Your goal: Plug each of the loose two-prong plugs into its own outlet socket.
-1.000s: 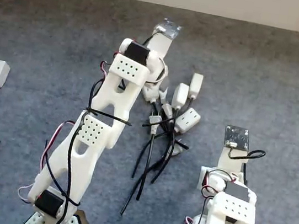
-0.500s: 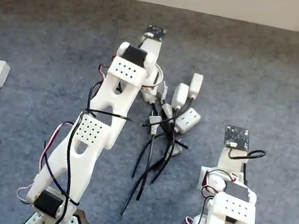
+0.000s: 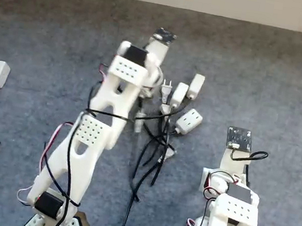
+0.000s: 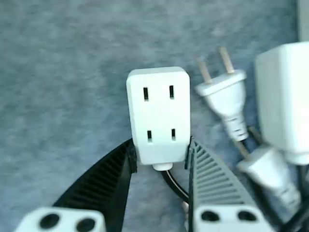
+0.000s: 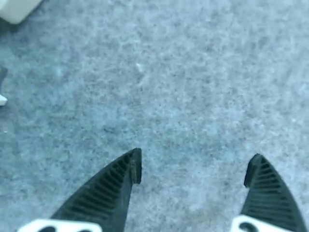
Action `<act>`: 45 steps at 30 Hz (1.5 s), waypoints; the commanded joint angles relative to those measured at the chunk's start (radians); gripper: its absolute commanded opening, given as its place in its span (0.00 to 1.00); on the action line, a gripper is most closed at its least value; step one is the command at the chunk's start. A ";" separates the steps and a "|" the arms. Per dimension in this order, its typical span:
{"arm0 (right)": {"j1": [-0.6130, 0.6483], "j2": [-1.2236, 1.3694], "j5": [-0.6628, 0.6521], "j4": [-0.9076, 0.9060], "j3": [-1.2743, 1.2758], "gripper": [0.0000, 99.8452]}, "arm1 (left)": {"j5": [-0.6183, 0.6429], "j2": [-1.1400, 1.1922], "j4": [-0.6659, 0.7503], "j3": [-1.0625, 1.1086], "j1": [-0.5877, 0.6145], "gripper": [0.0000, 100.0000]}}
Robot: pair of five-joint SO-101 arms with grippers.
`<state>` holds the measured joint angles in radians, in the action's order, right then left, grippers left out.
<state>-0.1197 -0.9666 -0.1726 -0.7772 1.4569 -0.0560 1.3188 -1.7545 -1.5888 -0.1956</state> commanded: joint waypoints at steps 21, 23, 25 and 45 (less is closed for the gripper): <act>0.019 -0.016 0.006 0.068 -0.005 0.33 | -0.884 -1.377 -0.017 1.270 0.196 0.01; 0.019 -0.016 0.006 0.068 -0.005 0.33 | -1.008 -1.497 -0.014 1.469 0.194 0.01; 0.019 -0.016 0.006 0.068 -0.005 0.33 | -1.119 -1.600 -0.012 1.647 0.202 0.01; 0.045 -0.010 0.005 0.071 -0.004 0.33 | -1.396 -2.029 0.629 2.901 0.180 0.01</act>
<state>-0.1151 -0.9666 -0.1711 -0.7234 1.4569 -1.3633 -0.6943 -1.2068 1.2037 0.0284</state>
